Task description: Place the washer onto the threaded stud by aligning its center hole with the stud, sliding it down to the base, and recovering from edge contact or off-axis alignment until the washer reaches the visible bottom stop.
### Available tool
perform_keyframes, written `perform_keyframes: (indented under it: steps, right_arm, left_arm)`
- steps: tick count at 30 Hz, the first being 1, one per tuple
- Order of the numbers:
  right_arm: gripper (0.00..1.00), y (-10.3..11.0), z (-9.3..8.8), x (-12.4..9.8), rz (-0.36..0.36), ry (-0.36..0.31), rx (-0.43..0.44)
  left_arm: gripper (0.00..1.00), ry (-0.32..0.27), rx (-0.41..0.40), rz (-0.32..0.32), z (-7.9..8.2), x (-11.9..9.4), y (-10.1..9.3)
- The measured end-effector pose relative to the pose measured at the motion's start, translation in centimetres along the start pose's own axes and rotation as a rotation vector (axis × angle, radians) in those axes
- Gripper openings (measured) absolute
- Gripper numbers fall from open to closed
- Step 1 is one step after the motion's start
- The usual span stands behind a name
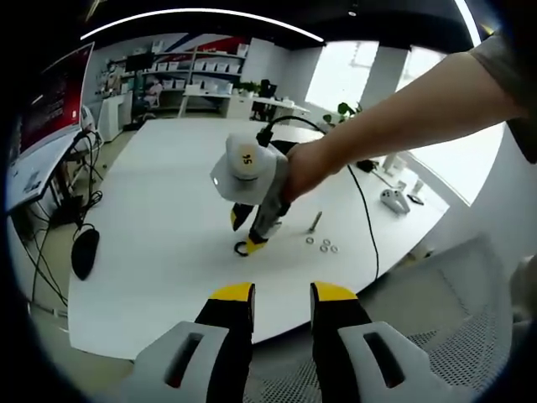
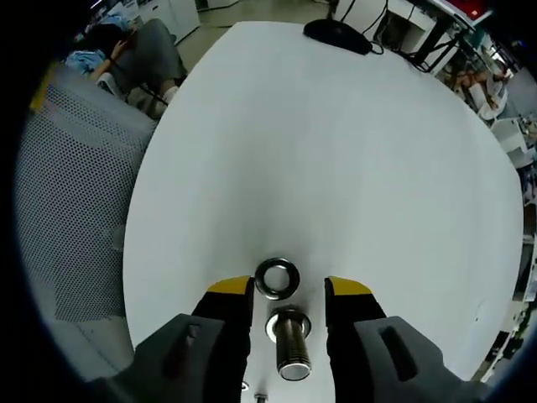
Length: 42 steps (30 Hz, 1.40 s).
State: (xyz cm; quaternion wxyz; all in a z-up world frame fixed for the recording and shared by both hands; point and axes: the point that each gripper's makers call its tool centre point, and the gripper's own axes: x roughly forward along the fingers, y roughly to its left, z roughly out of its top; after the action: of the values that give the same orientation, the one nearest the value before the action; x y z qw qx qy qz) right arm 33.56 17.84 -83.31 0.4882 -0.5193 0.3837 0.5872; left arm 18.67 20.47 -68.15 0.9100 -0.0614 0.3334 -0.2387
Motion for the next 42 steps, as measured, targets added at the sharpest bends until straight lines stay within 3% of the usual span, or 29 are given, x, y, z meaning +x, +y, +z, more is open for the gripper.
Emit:
perform_keyframes:
  steps: [9,12,13,18,20,23,30,42]
  right_arm:
    - [0.30,0.3,0.0,0.6,0.033,0.003,0.023]
    - [0.30,1.1,-0.1,1.0,0.072,0.013,0.008]
    - [0.29,0.7,0.1,1.0,0.055,0.002,-0.030]
    - [0.28,0.7,-0.1,0.8,0.072,-0.003,0.004]
    - [0.27,0.7,-0.1,0.8,0.076,-0.006,-0.014]
    - [0.28,0.8,-0.2,0.8,0.068,-0.007,-0.111]
    - [0.28,0.9,-0.3,0.8,0.076,-0.019,-0.139]
    - [0.25,0.7,-0.2,0.9,0.071,-0.014,-0.104]
  left_arm:
    - [0.24,-0.001,-0.001,0.002,0.0,0.0,0.0]
    - [0.24,-0.001,0.000,0.002,0.0,0.0,0.1]
    - [0.24,-0.001,-0.001,0.003,0.0,0.0,0.1]
    - [0.24,-0.003,-0.003,0.003,0.1,0.0,0.1]
    - [0.24,0.001,-0.001,0.004,0.0,0.0,0.1]
    - [0.24,-0.001,-0.003,0.006,0.1,0.0,0.1]
    - [0.24,-0.010,-0.007,0.006,0.2,0.0,0.2]
    - [0.23,-0.009,-0.004,0.002,0.1,0.0,0.1]
